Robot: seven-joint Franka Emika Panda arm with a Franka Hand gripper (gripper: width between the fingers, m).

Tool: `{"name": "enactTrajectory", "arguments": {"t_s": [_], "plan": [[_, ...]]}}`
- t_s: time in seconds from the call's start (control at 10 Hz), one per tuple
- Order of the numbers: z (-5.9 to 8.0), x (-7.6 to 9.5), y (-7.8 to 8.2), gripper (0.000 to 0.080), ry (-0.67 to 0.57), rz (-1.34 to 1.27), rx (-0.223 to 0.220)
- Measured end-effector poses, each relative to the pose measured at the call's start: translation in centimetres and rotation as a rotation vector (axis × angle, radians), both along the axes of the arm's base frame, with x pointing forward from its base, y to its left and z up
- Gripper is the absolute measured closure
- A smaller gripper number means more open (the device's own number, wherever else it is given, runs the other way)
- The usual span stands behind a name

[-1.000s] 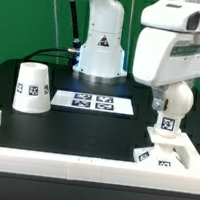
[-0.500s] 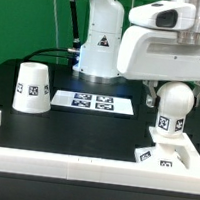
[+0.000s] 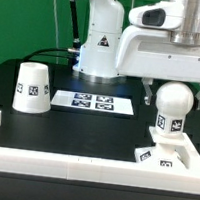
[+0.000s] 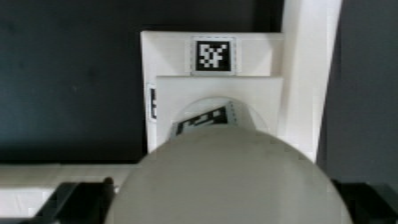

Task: Assemble lamp

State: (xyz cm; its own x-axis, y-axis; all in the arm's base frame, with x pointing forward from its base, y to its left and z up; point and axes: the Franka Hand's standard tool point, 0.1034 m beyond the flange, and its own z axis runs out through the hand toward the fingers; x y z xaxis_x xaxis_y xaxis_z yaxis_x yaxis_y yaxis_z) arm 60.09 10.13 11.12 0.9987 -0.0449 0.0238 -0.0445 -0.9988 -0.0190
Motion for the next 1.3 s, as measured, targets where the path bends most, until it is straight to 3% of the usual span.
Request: {"name": "enactTrajectory", "arguments": {"t_s": [0.9,1.3], "plan": [[-0.06,-0.19,0.58,0.0220,0.052,-0.851,0.072],[-0.14,-0.09,0.46,0.0220,0.111,-1.245,0.132]]}}
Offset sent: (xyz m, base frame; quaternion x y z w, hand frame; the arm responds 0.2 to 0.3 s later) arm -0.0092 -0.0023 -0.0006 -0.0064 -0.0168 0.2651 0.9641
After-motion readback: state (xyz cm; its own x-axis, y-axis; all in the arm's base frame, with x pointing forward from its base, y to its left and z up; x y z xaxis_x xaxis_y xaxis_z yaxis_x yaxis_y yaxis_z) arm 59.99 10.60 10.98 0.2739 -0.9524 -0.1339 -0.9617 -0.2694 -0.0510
